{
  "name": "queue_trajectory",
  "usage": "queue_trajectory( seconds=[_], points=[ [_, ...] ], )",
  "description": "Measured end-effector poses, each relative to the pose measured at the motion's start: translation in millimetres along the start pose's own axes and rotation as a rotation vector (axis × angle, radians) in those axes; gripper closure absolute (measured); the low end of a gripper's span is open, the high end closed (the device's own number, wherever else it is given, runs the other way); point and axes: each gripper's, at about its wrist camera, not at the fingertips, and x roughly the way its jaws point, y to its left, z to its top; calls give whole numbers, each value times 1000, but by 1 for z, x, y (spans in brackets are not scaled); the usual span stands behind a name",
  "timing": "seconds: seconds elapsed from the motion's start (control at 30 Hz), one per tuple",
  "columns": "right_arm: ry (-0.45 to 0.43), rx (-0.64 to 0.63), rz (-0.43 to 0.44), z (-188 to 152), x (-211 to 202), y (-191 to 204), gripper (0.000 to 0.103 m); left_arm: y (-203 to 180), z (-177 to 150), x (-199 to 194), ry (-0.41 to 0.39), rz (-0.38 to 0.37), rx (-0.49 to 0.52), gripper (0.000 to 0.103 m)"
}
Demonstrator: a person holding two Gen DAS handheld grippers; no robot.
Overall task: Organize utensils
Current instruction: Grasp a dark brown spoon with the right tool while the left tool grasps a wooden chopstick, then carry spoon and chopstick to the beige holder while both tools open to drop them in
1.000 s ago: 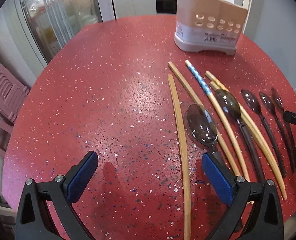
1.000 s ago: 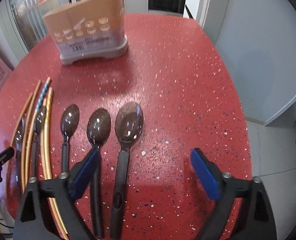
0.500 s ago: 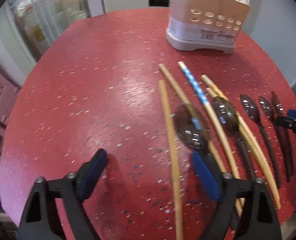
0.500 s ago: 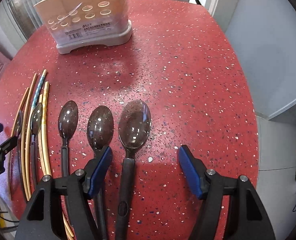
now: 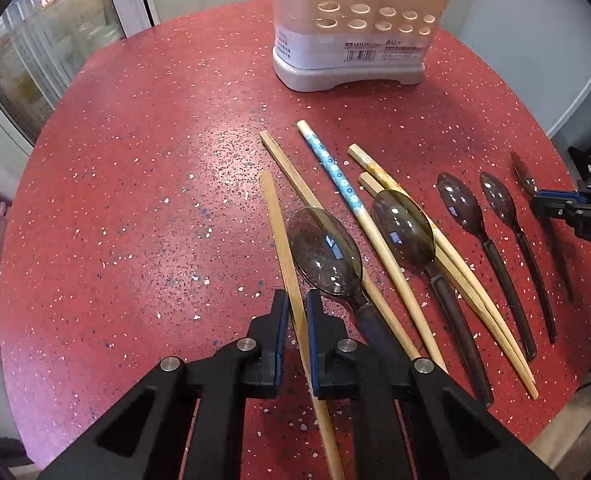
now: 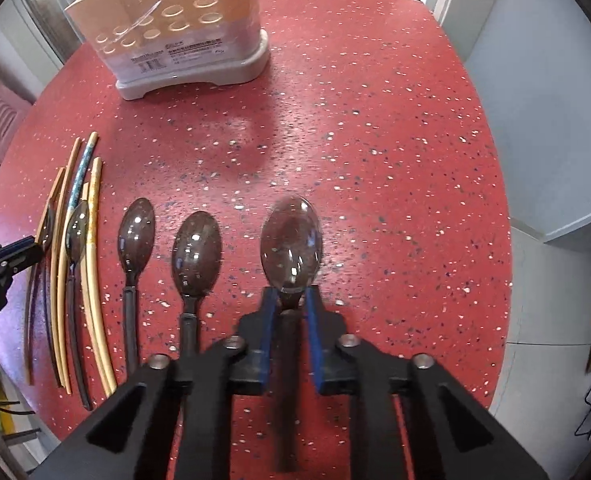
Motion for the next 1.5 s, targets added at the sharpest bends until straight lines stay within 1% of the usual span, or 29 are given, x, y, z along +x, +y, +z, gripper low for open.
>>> queue_trajectory(
  seconds=[0.17, 0.3, 0.4, 0.47, 0.57, 0.7, 0.9, 0.97, 1.03, 1.13, 1.33, 1.47, 1.5],
  points=[
    [-6, 46, 97, -1, -1, -17, 90, 10, -13, -10, -50, -19, -67, 69],
    [-32, 64, 167, -4, -8, -26, 90, 14, -21, -28, -115, -42, -100, 69],
    [-64, 70, 218, -7, -18, -32, 90, 18, -22, -45, -175, -81, -145, 69],
    [-86, 69, 243, -9, -26, -29, 90, 17, -17, -52, -205, -100, -170, 69],
    [-128, 65, 282, -7, -42, -29, 90, 16, -10, -73, -271, -135, -205, 69],
    [-191, 58, 328, 1, -63, -28, 90, 14, 3, -99, -354, -157, -221, 69],
    [-268, 52, 393, 24, -99, -29, 90, 14, 35, -138, -473, -209, -246, 69],
    [-296, 46, 400, 35, -109, -28, 90, 16, 43, -149, -505, -211, -246, 69],
    [-316, 37, 401, 45, -116, -27, 90, 17, 59, -158, -540, -214, -249, 69],
    [-347, 33, 407, 67, -124, -23, 90, 20, 81, -168, -580, -223, -261, 69],
    [-420, 8, 419, 120, -141, -9, 90, 23, 135, -183, -658, -224, -252, 69],
    [-465, -14, 431, 157, -144, 2, 90, 23, 172, -176, -678, -224, -242, 69],
    [-474, -16, 434, 163, -145, 3, 90, 23, 183, -172, -689, -214, -239, 69]
  ],
)
